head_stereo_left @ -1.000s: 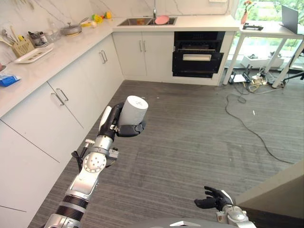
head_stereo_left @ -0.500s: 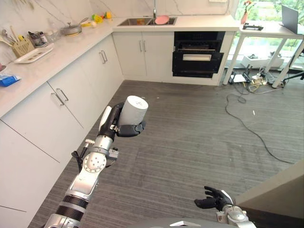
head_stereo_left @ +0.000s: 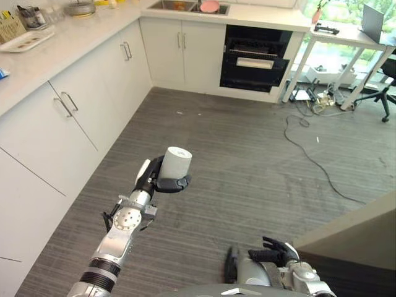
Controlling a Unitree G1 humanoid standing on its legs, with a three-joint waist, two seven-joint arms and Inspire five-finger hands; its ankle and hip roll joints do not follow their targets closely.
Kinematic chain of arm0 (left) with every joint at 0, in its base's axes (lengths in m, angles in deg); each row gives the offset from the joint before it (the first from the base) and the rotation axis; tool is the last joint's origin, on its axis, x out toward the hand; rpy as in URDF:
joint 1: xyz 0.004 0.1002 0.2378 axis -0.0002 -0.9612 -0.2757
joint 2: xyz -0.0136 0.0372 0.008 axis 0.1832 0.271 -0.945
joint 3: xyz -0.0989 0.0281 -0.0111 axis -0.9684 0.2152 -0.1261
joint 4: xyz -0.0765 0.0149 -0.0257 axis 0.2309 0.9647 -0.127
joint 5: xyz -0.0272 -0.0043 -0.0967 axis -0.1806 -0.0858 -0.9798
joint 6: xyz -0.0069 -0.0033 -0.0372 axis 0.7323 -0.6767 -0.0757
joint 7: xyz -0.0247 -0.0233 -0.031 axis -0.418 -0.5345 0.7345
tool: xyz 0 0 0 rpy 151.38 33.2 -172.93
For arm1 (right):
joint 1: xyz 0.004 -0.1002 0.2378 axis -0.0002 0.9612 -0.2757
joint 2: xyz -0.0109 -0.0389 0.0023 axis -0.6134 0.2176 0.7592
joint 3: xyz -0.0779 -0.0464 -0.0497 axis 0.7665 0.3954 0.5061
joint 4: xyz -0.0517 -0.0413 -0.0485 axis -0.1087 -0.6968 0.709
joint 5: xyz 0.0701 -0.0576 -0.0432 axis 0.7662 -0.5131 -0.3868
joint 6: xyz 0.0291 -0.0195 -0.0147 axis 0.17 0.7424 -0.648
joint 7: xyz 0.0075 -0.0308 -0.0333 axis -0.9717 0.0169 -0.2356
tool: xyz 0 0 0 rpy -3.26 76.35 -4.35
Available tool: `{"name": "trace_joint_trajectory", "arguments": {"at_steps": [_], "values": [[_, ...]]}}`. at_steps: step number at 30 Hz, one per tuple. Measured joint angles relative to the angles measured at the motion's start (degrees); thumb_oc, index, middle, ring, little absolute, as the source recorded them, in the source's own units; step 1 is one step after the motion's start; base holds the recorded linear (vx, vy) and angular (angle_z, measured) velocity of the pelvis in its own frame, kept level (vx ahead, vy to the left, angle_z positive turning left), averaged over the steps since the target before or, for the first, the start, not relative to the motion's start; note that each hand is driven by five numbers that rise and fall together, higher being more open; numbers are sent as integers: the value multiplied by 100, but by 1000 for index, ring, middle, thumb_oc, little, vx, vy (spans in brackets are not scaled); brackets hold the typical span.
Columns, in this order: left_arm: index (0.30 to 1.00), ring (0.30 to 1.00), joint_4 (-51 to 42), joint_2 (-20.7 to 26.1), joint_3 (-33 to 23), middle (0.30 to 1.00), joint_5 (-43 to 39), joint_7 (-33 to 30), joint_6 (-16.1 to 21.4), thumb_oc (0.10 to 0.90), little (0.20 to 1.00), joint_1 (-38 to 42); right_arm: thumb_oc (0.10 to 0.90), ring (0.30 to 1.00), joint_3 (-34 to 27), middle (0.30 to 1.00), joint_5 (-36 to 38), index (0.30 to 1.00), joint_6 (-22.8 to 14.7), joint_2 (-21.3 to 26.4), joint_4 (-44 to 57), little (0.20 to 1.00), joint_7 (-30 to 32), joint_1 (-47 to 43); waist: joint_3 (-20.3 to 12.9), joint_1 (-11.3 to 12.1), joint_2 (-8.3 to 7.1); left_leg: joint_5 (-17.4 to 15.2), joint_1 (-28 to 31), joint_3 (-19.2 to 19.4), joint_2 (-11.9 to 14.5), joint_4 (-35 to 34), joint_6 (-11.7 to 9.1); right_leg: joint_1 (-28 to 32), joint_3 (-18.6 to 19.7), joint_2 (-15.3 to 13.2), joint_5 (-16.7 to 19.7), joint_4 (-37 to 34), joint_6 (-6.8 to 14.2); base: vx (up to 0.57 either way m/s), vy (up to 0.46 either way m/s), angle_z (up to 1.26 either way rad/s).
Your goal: Place the dishes in the dishwasher.
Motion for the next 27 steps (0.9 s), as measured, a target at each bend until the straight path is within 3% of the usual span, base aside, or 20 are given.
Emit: {"name": "trace_joint_trajectory", "arguments": {"at_steps": [2,3,6,7,8,10,11,12,13,14,15,16,17,19,20,21,22,24,26,27], "values": [[300,300,52,9,-2,300,-2,-51,0,400,300,58,800,900,-4,900,-6,900,0,-35,177,900,40,53,7,-200,23,-75,-11,-237,-8,41,30,44,19,8,176,-1036,103,533,-47,50],[300,300,76,-10,-2,300,-2,-75,0,400,300,58,800,900,-5,900,-6,900,-4,-50,199,900,53,74,18,-225,52,-156,68,-274,-1,33,28,-4,18,16,291,-1156,92,588,-53,26],[300,300,246,-31,-3,300,14,-90,1,400,300,-1,800,900,-26,900,-18,900,14,-78,287,900,77,165,-69,-275,123,-606,438,-280,49,103,-145,-2,-527,104,375,-1216,93,657,-97,13],[300,300,264,-175,-1,300,25,-107,-14,400,300,-42,800,900,-48,900,-22,900,26,-21,388,900,75,295,-175,-408,252,-837,585,-428,227,159,-308,71,-491,243,636,-928,-266,699,-162,65],[300,300,274,-327,16,300,32,-112,-19,400,300,-100,800,900,-55,900,-17,900,16,44,464,900,71,372,-301,-550,533,-916,653,-567,559,332,-534,140,-420,499,784,-677,-498,674,-211,77],[300,300,292,-381,23,300,53,-71,-27,400,300,-77,800,900,-45,900,-33,900,42,14,438,900,40,333,-303,-537,490,-941,534,-496,753,1236,-858,434,-331,640,954,-560,-1067,595,-257,28],[300,300,281,-387,17,300,52,-71,-34,400,300,-103,800,900,-47,900,-63,900,14,46,432,900,41,261,-325,-434,503,-653,331,-506,885,2125,-1247,721,-359,820,565,-477,-1103,372,-197,-7],[300,300,281,-387,17,300,52,-71,-34,400,300,-103,800,900,-47,900,-63,900,14,46,432,900,41,261,-325,-434,503,-653,331,-506,885,2125,-1247,721,-359,820,565,-477,-1103,508,-323,-34],[300,300,213,-294,-10,300,44,-101,-20,400,300,-65,800,900,-42,900,-61,900,-25,114,476,900,65,202,-340,-313,353,490,-636,-584,1043,4294,-1580,1027,-236,888,241,-449,-1197,429,-265,-26],[300,300,217,-277,-16,300,44,-90,-20,400,300,23,800,900,-51,900,-61,900,-50,158,591,900,119,181,-304,-229,233,1578,-1202,-683,1059,5172,-1590,1223,-216,911,63,-586,-1269,621,-266,-28],[300,300,130,-237,-4,300,40,-94,2,400,300,184,800,900,-62,900,-59,900,-20,166,582,900,220,101,-217,-60,102,1288,-2100,-346,1300,6289,-1321,1501,-179,966,12,-844,-1345,524,-19,-38],[300,300,41,-100,-13,300,14,-107,33,400,300,176,800,900,-54,900,-60,900,-2,96,542,900,327,-37,-65,172,-195,680,-2550,67,1293,6281,-1039,1852,-12,897,9,-1057,-1295,592,79,-42],[300,300,39,-6,1,300,8,-97,23,400,300,154,800,900,-59,900,-58,900,-13,81,581,900,352,-71,-30,190,-284,538,-2831,147,1248,6076,-961,2090,-8,892,-42,-1221,-1252,572,128,-42],[300,300,22,67,-57,300,6,-75,22,400,300,4,800,900,-48,900,-59,900,-64,67,686,900,389,-37,-56,269,-380,267,-3290,299,1151,4920,-724,2553,27,896,-274,-1497,-1195,569,175,-27],[300,300,5,107,-80,300,3,-76,18,400,300,-93,800,900,-29,900,-59,900,-123,108,689,900,377,-19,-56,398,-387,363,-3251,442,1137,3433,-685,2816,154,918,-349,-1649,-1059,389,149,-40],[300,300,5,107,-80,300,3,-76,18,400,300,-93,800,900,-29,900,-59,900,-123,108,689,900,377,-19,-56,398,-387,363,-3251,442,1137,3433,-685,2816,154,918,-349,-1649,-1059,544,244,-49],[300,300,12,112,-94,300,2,-86,14,400,300,-179,800,900,62,900,-63,900,-106,158,661,900,372,-14,-77,506,-228,759,-3400,350,1141,1487,-759,3361,183,994,-551,-1869,-793,642,235,-33],[300,300,18,96,-133,300,4,-94,19,400,300,-299,800,900,172,900,-82,900,-131,148,552,900,381,-41,-101,726,-225,817,-3313,-166,1169,108,-829,3543,448,871,-825,-1871,-572,698,248,-72],[300,300,67,82,-145,300,9,-100,-10,400,300,-360,800,900,204,900,-177,900,-116,92,398,900,351,1,-93,764,-245,449,-3260,-75,1243,221,-809,4039,524,754,-1183,-1856,-309,400,192,-32],[300,300,85,162,-170,300,11,-108,-65,400,300,-402,800,900,233,900,-241,900,-90,-65,293,900,365,56,-87,634,-455,1043,-3244,19,1113,651,-693,4384,442,503,-1295,-1729,-180,558,326,-2]]}}
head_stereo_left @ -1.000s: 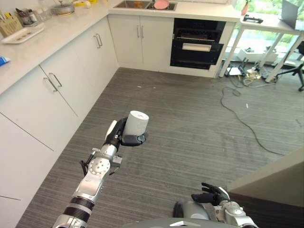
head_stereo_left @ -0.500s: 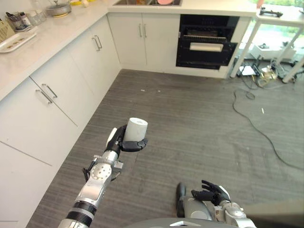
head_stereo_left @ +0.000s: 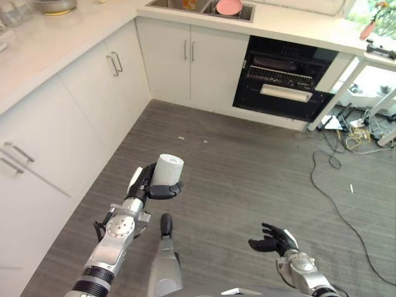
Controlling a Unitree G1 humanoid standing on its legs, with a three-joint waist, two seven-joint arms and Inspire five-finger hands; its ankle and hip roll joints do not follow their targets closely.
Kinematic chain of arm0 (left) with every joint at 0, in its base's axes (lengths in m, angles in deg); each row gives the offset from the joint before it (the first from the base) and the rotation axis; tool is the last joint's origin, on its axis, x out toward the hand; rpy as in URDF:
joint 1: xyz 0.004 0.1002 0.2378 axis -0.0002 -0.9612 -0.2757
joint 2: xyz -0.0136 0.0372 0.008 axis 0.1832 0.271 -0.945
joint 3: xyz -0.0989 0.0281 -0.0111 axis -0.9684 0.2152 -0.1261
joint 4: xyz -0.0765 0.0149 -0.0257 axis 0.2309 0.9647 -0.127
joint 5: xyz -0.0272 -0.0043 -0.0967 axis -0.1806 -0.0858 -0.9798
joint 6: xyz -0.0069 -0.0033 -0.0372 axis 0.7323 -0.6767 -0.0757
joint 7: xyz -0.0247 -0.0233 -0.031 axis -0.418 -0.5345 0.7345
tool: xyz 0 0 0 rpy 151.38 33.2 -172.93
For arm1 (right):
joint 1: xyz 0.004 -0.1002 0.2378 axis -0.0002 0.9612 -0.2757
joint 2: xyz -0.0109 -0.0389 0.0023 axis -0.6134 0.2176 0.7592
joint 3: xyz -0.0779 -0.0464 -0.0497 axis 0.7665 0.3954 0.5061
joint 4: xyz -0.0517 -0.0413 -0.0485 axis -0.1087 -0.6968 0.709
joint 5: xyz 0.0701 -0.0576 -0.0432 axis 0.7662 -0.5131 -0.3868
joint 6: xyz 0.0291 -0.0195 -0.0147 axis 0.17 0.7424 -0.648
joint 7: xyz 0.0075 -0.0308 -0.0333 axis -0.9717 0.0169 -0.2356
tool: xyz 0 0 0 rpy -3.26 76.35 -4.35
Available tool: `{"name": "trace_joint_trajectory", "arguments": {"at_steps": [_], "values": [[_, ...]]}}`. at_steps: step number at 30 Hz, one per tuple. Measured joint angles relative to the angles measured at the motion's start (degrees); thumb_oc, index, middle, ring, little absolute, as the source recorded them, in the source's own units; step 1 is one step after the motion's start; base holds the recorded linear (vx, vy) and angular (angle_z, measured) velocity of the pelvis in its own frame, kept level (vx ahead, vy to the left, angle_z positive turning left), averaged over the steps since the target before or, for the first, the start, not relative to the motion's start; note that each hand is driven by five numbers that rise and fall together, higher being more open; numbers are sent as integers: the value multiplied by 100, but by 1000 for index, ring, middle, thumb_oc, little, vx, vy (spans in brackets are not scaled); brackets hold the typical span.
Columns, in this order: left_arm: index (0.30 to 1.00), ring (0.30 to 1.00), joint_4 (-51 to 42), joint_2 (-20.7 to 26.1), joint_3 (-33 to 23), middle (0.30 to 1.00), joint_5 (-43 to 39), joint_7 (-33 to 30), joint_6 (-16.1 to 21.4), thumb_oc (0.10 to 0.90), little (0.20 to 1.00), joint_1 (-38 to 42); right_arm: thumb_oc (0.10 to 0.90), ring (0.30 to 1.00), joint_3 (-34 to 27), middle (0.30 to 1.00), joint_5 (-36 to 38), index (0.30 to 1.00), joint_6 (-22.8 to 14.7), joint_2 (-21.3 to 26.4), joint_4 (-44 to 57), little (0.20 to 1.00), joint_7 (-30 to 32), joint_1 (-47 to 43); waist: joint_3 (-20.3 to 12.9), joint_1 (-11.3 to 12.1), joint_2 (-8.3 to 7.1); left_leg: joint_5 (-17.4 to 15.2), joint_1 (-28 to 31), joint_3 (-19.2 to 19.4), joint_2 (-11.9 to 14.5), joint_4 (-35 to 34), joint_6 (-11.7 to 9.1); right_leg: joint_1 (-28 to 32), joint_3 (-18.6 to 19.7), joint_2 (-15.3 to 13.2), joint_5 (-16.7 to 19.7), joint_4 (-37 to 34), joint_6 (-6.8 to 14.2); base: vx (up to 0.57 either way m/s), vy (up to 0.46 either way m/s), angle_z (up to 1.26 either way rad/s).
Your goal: Place the dishes in the dishwasher.
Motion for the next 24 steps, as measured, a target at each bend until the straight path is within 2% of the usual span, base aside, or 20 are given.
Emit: {"name": "trace_joint_trajectory", "arguments": {"at_steps": [1,4,5,7,8,9,10,11,12,13,14,15,16,17,18,19,20,21,23,24], "values": [[300,300,-11,78,-65,300,0,-23,-32,400,300,-20,800,900,-8,900,1,900,8,-141,7,900,3,36,-24,32,-190,217,34,165,-51,245,61,-97,56,-226,94,351,-40,395,243,4],[300,300,-16,267,-124,300,6,-13,-92,400,300,-28,800,900,6,900,0,900,3,-249,72,900,-89,6,8,190,-208,381,172,426,73,580,207,-286,267,-353,481,874,-114,421,266,-58],[300,300,-18,424,-188,300,52,6,-151,400,300,53,800,900,50,900,-1,900,-2,-318,239,900,-130,178,-2,108,-325,73,625,513,-180,970,387,-432,484,-724,1496,1992,336,352,272,-1],[300,300,-18,424,-188,300,52,6,-151,400,300,53,800,900,50,900,-1,900,-2,-318,239,900,-130,178,-2,108,-325,73,625,513,-180,970,387,-432,484,-724,1496,1992,336,444,363,9],[300,300,-508,609,-88,300,55,7,-160,400,300,263,800,900,84,900,-1,900,-35,-308,266,900,-111,303,77,91,-406,-747,1180,566,-576,1168,699,-1728,1366,-945,3224,4401,488,536,455,19],[300,300,-508,609,-88,300,55,7,-160,400,300,263,800,900,84,900,-1,900,-35,-308,266,900,-111,303,77,91,-406,-747,1180,566,-576,1168,699,-1728,1366,-945,3224,4401,488,866,745,26],[300,300,-753,697,49,300,61,-63,-158,400,300,442,800,900,174,900,-5,900,-12,-401,467,900,-77,424,132,-16,-380,-1405,1070,620,-767,2031,1060,-2894,1413,-772,3173,6176,547,534,371,15],[300,300,-933,785,-26,300,60,-136,-153,400,300,592,800,900,98,900,-11,900,-151,-312,777,900,-75,435,295,-219,-158,-2437,933,804,-637,3044,1503,-4033,1254,-643,3294,8084,370,1245,477,-21],[300,300,-805,549,-59,300,65,-99,-132,400,300,669,800,900,-192,900,0,900,-72,-499,544,900,-93,197,356,-349,-5,-2716,1445,1295,-773,2985,1247,-5104,306,-979,2544,8432,295,860,165,-53],[300,300,-674,115,-62,300,61,-115,-116,400,300,646,800,900,-291,900,-140,900,-118,-387,773,900,166,187,349,-533,405,-2743,1728,1320,-824,2574,1227,-5542,-436,-600,1490,6926,-345,879,132,-55],[300,300,-658,-138,-115,300,63,-64,-121,400,300,702,800,900,-240,900,-123,900,-11,-146,1159,900,105,190,368,-663,744,-2565,1933,1243,-812,1973,1207,-5598,-717,-141,849,4839,-493,497,126,20],[300,300,-662,-279,80,300,62,51,-6,400,300,807,800,900,-252,900,-133,900,-38,-71,1304,900,22,305,354,-813,839,-2028,2750,1248,-1003,640,848,-5254,-1483,264,840,1598,-494,774,176,64],[300,300,-691,-244,100,300,75,133,78,400,300,753,800,900,-243,900,-220,900,-34,-102,1136,900,-38,250,346,-869,797,-1877,3193,1170,-1094,189,602,-5208,-2095,311,724,1169,-536,550,130,49],[300,300,-718,-202,119,300,90,150,119,400,300,683,800,900,-263,900,-225,900,4,-139,1000,900,-79,248,297,-744,615,-1828,3629,1207,-1285,-42,526,-5229,-2580,278,590,1350,-783,722,70,-11],[300,300,-721,-193,107,300,109,111,124,400,300,522,800,900,-230,900,-228,900,22,-127,971,900,-75,320,213,-595,540,-1894,3901,1230,-1371,-16,403,-5196,-2772,318,502,1893,-1190,760,33,-52],[300,300,-686,-179,58,300,151,54,102,400,300,60,800,900,-214,900,-245,900,-12,-74,1007,900,-93,612,-155,-513,255,-1998,4084,1162,-1548,627,133,-4753,-2642,448,359,2624,-1866,755,18,-23],[300,300,-484,-254,69,300,202,63,96,400,300,-100,800,900,-238,900,-252,900,-82,18,991,900,-102,775,-350,-562,166,-2031,4057,1011,-1567,1392,-138,-4295,-2204,625,934,2361,-2427,602,-91,4],[300,300,-253,-331,105,300,234,50,11,400,300,-163,800,900,-248,900,-252,900,-56,90,858,900,-79,763,-372,-572,299,-1933,3946,846,-1427,2072,-310,-4047,-2026,708,1141,2264,-2437,344,-85,26],[300,300,-69,-244,113,300,268,85,-102,400,300,-189,800,900,-299,900,-250,900,-3,167,752,900,-68,706,-457,-573,503,-1909,3224,709,-973,3513,-592,-3686,-1941,920,1031,1964,-2233,565,-90,-12],[300,300,-72,-118,56,300,265,16,-107,400,300,-152,800,900,-300,900,-247,900,11,178,717,900,-98,591,-418,-466,526,-1507,2457,717,-459,5028,-823,-3292,-1733,1162,906,1709,-2130,599,-44,-60]]}}
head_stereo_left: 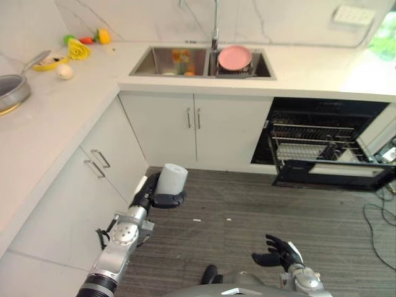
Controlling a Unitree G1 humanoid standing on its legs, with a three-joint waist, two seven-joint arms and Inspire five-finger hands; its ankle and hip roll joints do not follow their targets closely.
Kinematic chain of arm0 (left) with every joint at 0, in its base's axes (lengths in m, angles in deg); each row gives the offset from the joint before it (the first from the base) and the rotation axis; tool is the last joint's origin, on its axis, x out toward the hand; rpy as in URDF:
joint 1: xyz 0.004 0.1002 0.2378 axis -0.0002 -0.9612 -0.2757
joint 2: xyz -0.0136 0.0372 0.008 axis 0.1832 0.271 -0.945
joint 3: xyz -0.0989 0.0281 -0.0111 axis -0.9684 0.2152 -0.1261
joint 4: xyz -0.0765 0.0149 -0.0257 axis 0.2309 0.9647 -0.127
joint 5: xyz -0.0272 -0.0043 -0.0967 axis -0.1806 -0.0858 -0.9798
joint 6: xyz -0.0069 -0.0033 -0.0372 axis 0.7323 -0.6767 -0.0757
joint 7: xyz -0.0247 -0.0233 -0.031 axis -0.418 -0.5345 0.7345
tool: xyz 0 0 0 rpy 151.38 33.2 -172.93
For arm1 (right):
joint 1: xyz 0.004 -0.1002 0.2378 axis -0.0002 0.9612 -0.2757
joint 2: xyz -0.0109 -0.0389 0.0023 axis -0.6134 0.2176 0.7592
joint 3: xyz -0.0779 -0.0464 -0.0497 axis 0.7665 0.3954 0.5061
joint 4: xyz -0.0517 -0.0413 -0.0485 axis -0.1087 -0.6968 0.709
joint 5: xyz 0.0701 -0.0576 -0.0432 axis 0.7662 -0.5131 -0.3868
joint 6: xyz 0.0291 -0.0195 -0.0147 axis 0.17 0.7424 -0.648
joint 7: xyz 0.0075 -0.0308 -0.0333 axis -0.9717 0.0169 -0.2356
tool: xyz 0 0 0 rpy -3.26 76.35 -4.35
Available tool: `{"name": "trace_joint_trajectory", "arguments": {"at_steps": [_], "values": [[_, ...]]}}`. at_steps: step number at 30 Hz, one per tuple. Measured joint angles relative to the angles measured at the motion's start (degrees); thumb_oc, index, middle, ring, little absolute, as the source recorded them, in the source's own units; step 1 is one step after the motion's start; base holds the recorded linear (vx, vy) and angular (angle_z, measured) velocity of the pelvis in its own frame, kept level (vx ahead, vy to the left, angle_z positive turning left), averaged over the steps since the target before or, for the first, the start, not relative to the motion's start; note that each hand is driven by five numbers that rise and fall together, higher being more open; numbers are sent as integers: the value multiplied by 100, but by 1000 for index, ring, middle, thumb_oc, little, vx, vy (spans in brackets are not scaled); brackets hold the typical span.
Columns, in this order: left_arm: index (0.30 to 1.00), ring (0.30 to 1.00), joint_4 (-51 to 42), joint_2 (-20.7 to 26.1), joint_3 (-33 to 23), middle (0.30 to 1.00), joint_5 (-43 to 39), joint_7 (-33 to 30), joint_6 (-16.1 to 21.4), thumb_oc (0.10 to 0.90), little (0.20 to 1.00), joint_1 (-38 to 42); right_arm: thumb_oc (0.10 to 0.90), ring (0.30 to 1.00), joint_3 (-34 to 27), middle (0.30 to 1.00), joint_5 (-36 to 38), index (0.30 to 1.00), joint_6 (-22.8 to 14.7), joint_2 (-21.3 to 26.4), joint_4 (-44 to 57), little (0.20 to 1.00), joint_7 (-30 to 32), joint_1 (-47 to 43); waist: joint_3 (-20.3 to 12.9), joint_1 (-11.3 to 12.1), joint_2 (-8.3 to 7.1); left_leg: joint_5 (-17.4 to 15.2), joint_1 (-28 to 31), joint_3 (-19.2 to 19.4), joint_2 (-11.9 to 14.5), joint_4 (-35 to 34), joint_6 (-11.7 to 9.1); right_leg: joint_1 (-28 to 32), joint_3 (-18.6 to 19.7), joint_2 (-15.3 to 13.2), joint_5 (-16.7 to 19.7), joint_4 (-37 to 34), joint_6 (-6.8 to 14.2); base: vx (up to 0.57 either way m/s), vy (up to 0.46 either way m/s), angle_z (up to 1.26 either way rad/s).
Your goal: Place the dishes in the dishwasher.
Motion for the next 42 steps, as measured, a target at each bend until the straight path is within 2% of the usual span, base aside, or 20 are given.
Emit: {"name": "trace_joint_trajectory", "arguments": {"at_steps": [3,6,8,10,11,12,15,19,21,23,24,26,30,31,33,34,36,38,41,42], "values": [[300,300,20,313,-16,300,-4,1,-6,400,300,84,800,900,17,900,6,900,-27,11,248,900,122,-212,149,114,-248,-250,-944,-262,296,114,295,1128,664,33,-12,-734,124,368,138,-86],[300,300,-107,289,-100,300,-37,3,75,400,300,230,800,900,20,900,21,900,-100,107,481,900,216,-449,278,108,-395,-163,-1699,-502,250,-1956,792,1626,1137,-235,-178,-970,685,263,242,-78],[300,300,-106,235,-75,300,-40,12,128,400,300,233,800,900,85,900,20,900,-87,169,485,900,220,-498,293,206,-477,455,-1895,-1275,-135,-3840,921,1921,1529,-538,-340,-1000,935,333,180,-104],[300,300,-88,212,-97,300,-38,-17,172,400,300,150,800,900,138,900,18,900,-118,301,414,900,203,-632,342,356,-238,1088,-1818,-2374,-294,-5110,804,2238,1965,-626,-446,-1038,1173,301,177,-152],[300,300,-104,194,-113,300,-39,-49,183,400,300,59,800,900,141,900,17,900,-134,364,395,900,193,-618,344,374,9,1834,-1734,-2509,-246,-4961,909,2462,2131,-559,-672,-936,1577,416,309,-123],[300,300,-27,258,-170,300,-39,-133,158,400,300,-15,800,900,142,900,18,900,-101,163,389,900,200,-517,293,415,-155,2102,-1637,-2251,-382,-4708,921,2514,2043,-906,-933,-734,1866,310,251,-111],[300,300,0,335,-276,300,-30,-191,132,400,300,15,800,900,132,900,-32,900,-135,81,469,900,81,-509,307,370,-205,1991,-1073,-1689,-382,-5194,1269,1875,2068,-922,-895,-448,2004,272,261,-99],[300,300,-80,344,-362,300,21,-164,183,400,300,80,800,900,64,900,-208,900,-121,73,697,900,55,-539,519,262,94,1753,-415,-1145,-483,-5453,1517,741,1740,-1372,-564,1895,2258,185,213,-63],[300,300,-115,333,-424,300,21,-170,189,400,300,138,800,900,73,900,-210,900,-106,67,926,900,-25,-536,606,211,131,1700,-359,-1018,-500,-5431,1558,307,1735,-1466,-462,2170,2384,114,70,-44],[300,300,-117,303,-455,300,22,-232,187,400,300,123,800,900,71,900,-218,900,-84,48,1207,900,-59,-540,662,260,134,1646,-240,-750,-482,-5482,1557,-41,1582,-1691,-294,2338,2364,186,-68,-63],[300,300,-117,190,-493,300,21,-247,189,400,300,69,800,900,-7,900,-225,900,-77,56,1385,900,-71,-544,661,291,156,1598,-210,-541,-434,-5489,1526,-50,1369,-1952,-450,1913,2070,142,-147,-58],[300,300,-123,146,-515,300,20,-231,192,400,300,39,800,900,-19,900,-225,900,-76,167,1821,900,-64,-548,683,307,260,1535,-310,-423,-252,-5421,1427,-83,1317,-2252,-374,932,1979,176,-197,-52],[300,300,-87,192,-576,300,20,-304,196,400,300,51,800,900,-240,900,-223,900,-156,217,2391,900,-47,-547,668,299,183,1491,-409,-502,-31,-5314,1154,111,1407,-2797,229,-445,2431,200,-198,-24],[300,300,-87,256,-595,300,22,-309,209,400,300,45,800,900,-239,900,-224,900,-197,218,2447,900,-33,-533,613,263,-5,1488,-319,-539,5,-5350,904,202,1447,-2907,302,-509,2485,211,-227,-8],[300,300,-69,299,-615,300,21,-407,219,400,300,30,800,900,-250,900,-222,900,-211,255,2587,900,-38,-449,530,290,-237,1514,-163,-546,57,-5382,627,388,1466,-2844,739,-664,2584,211,-278,-1],[300,300,-76,273,-607,300,22,-414,225,400,300,-23,800,900,-275,900,-222,900,-211,291,2598,900,-31,-449,505,278,-181,1519,-126,-558,151,-5379,543,388,1460,-2758,925,-600,2538,317,-513,-37],[300,300,-173,-201,-612,300,24,-403,273,400,300,-381,800,900,-470,900,-221,900,-200,737,2740,900,-28,-407,333,365,335,1259,12,-548,717,-5211,367,385,1327,-2127,862,-654,2321,187,-408,-62],[300,300,-122,-373,-612,300,21,-395,312,400,300,-412,800,900,-515,900,-223,900,-215,1026,2823,900,3,-424,262,234,522,1303,-13,-635,1016,-5131,241,379,1259,-1795,772,-570,2165,153,-398,-17],[300,300,-45,-499,-664,300,5,-471,365,400,300,-289,800,900,-712,900,-220,900,-203,1106,2931,900,55,-364,315,265,282,1608,-406,-935,1344,-4227,318,264,1335,-1510,367,-204,1883,76,-352,-21],[300,300,-13,-419,-605,300,-1,-481,354,400,300,-207,800,900,-1022,900,-194,900,-238,899,3199,900,92,-236,321,251,96,2073,-871,-1162,1481,-3552,386,370,1270,-1357,336,-403,1666,84,-378,2]]}}
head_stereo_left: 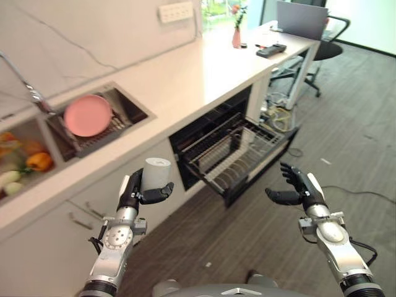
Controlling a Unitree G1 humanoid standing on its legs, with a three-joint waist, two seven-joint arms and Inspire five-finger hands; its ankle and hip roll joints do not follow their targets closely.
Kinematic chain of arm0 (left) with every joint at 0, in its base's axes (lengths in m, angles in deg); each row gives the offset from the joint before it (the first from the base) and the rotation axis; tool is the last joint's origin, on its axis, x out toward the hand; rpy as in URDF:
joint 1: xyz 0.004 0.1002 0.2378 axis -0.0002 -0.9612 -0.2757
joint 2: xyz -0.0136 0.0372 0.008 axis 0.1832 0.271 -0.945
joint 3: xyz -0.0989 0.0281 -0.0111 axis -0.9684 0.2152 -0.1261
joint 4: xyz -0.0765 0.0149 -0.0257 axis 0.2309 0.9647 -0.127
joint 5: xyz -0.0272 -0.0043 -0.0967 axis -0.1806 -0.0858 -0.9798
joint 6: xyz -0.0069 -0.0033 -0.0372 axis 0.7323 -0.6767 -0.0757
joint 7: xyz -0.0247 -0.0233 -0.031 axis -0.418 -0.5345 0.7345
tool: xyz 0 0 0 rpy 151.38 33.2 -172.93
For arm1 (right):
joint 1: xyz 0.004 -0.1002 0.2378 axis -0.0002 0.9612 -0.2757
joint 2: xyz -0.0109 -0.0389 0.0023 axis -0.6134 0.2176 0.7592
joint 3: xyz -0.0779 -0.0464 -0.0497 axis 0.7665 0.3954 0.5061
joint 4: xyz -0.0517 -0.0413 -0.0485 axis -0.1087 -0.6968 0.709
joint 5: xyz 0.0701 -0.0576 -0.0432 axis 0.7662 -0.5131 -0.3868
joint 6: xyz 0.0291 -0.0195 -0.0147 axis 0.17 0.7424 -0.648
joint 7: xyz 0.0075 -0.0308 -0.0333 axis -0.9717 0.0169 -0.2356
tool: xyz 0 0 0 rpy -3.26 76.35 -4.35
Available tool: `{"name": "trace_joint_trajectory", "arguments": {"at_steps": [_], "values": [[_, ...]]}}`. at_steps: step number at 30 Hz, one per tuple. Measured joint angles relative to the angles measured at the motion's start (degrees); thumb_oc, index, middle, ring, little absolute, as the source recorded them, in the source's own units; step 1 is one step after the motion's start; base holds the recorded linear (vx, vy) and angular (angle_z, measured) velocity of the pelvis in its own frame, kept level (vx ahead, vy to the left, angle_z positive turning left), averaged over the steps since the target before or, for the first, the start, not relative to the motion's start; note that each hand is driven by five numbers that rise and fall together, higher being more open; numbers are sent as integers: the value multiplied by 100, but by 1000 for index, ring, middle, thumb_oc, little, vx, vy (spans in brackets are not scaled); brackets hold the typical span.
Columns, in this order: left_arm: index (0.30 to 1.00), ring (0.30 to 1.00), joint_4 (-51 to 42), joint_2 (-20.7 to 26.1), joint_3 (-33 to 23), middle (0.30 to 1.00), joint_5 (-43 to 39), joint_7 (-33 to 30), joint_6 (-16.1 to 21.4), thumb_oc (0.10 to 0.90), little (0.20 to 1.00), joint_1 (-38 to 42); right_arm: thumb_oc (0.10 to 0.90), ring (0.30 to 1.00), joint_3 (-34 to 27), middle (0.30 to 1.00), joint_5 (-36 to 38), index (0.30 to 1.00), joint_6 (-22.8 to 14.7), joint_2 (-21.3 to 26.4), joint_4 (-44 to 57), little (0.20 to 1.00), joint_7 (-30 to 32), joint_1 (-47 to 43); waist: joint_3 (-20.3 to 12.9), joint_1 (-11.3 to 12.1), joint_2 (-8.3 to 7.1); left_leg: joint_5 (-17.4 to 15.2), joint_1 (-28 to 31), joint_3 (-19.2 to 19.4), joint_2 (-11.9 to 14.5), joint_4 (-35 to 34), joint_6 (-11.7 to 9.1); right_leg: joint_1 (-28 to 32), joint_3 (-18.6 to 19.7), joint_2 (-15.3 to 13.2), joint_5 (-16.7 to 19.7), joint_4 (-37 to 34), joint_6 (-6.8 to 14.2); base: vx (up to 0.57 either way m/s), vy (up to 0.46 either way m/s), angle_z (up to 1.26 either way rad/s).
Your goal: Place the dishes in the dishwasher.
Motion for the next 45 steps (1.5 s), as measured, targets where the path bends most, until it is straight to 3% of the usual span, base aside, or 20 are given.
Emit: {"name": "trace_joint_trajectory", "arguments": {"at_steps": [2,3,4,5,6,8,9,11,12,15,17,25,27,30,31,35,38,39,41,45], "values": [[300,300,4,-88,50,300,-25,2,23,400,300,78,800,900,-106,900,10,900,-71,-85,98,900,185,53,42,3,-64,453,-293,-65,21,479,96,166,-66,82,54,-142,-198,112,-117,6],[300,300,4,-114,99,300,-47,9,21,400,300,78,800,900,-97,900,11,900,-70,-3,104,900,194,55,57,-5,-98,-112,-406,-221,-165,697,-302,336,-50,79,92,-391,-272,90,-33,-11],[300,300,-6,-104,109,300,-48,13,22,400,300,75,800,900,-83,900,11,900,-70,4,106,900,210,44,71,40,-121,-496,-343,-265,-459,502,-308,407,-37,49,169,-531,-267,115,12,-8],[300,300,-9,-102,108,300,-49,10,23,400,300,83,800,900,-79,900,12,900,-72,9,112,900,219,34,74,41,-117,-659,-353,-222,-637,382,-231,447,-42,55,197,-633,-277,100,46,-5],[300,300,-15,-67,148,300,-48,0,30,400,300,140,800,900,-63,900,34,900,-68,-18,83,900,250,26,110,51,-69,-859,-389,-102,-1026,-127,-132,546,-41,97,184,-859,-331,107,39,1],[300,300,-8,-44,165,300,-48,-6,37,400,300,239,800,900,91,900,180,900,-63,-89,46,900,260,24,152,86,9,-666,-390,-22,-1180,-1198,151,613,-125,209,225,-952,-309,109,41,4],[300,300,-8,-44,165,300,-48,-6,37,400,300,239,800,900,91,900,180,900,-63,-89,46,900,260,24,152,86,9,-666,-390,-22,-1180,-1198,151,613,-125,209,225,-952,-309,133,61,-14],[300,300,14,-41,183,300,-47,-4,28,400,300,208,800,900,386,900,232,900,-56,-164,30,900,177,47,153,60,213,-397,-100,133,-1073,-1843,402,933,-94,454,252,-1171,-149,154,135,-25],[300,300,36,6,246,300,-41,9,23,400,300,234,800,900,433,900,243,900,-48,-307,-3,900,78,55,158,1,284,-169,231,176,-1067,-2092,395,1121,-23,502,231,-1288,-43,175,174,-22],[300,300,-13,201,270,300,-30,76,6,400,300,298,800,900,621,900,487,900,-40,-535,135,900,-112,57,110,-40,74,-196,441,408,-1431,-2362,573,1186,104,138,270,-1406,223,102,112,-24],[300,300,-93,275,265,300,-26,107,6,400,300,311,800,900,648,900,510,900,-38,-570,191,900,-200,62,95,-50,46,-236,466,446,-1564,-2362,639,1216,94,20,310,-1432,297,75,99,-5],[300,300,-145,380,246,300,17,137,7,400,300,287,800,900,645,900,917,900,-35,-782,515,900,-351,-97,61,2,-56,-436,722,664,-1656,-2361,633,1252,180,-101,190,-1271,379,37,143,-12],[300,300,-153,376,265,300,16,144,8,400,300,291,800,900,645,900,951,900,-34,-750,542,900,-370,-177,70,16,-58,-494,723,806,-1652,-2361,711,849,350,-185,50,-615,415,-32,249,-49],[300,300,-139,371,292,300,21,204,9,400,300,388,800,900,628,900,1133,900,-26,-657,552,900,-384,-117,190,-80,-55,-570,749,756,-1590,-2302,900,-11,489,-364,7,1256,591,55,46,-4],[300,300,-140,390,291,300,21,202,12,400,300,434,800,900,641,900,1148,900,-24,-668,584,900,-390,5,200,-153,-77,-599,781,604,-1626,-2268,920,-378,798,-516,-108,1851,791,160,-112,38],[300,300,-169,401,438,300,-14,134,10,400,300,633,800,900,658,900,1683,900,-27,-703,878,900,-520,99,168,-151,-149,-584,525,182,-1805,-2262,902,-293,1140,-552,-186,381,824,92,-178,65],[300,300,-182,421,507,300,-47,94,11,400,300,647,800,900,872,900,1887,900,-14,-790,999,900,-698,190,108,-18,-265,-475,402,68,-1964,-2337,835,45,999,-514,-116,-469,732,102,-138,60],[300,300,-183,397,503,300,-47,67,8,400,300,649,800,900,889,900,1984,900,-10,-799,979,900,-748,179,117,-1,-233,-421,418,21,-1938,-2384,801,102,960,-493,145,-526,669,187,-211,51],[300,300,-292,322,492,300,-36,-54,11,400,300,495,800,900,982,900,2294,900,37,-797,964,900,-749,188,47,90,-107,-455,450,15,-1722,-2385,596,267,694,-331,237,-721,628,132,-159,25],[300,300,-348,245,511,300,64,-282,11,400,300,446,800,900,1078,900,2732,900,35,-779,1143,900,-750,217,-103,65,-80,-422,541,42,-1355,-2388,438,605,673,111,472,-1259,345,50,-89,-9]]}}
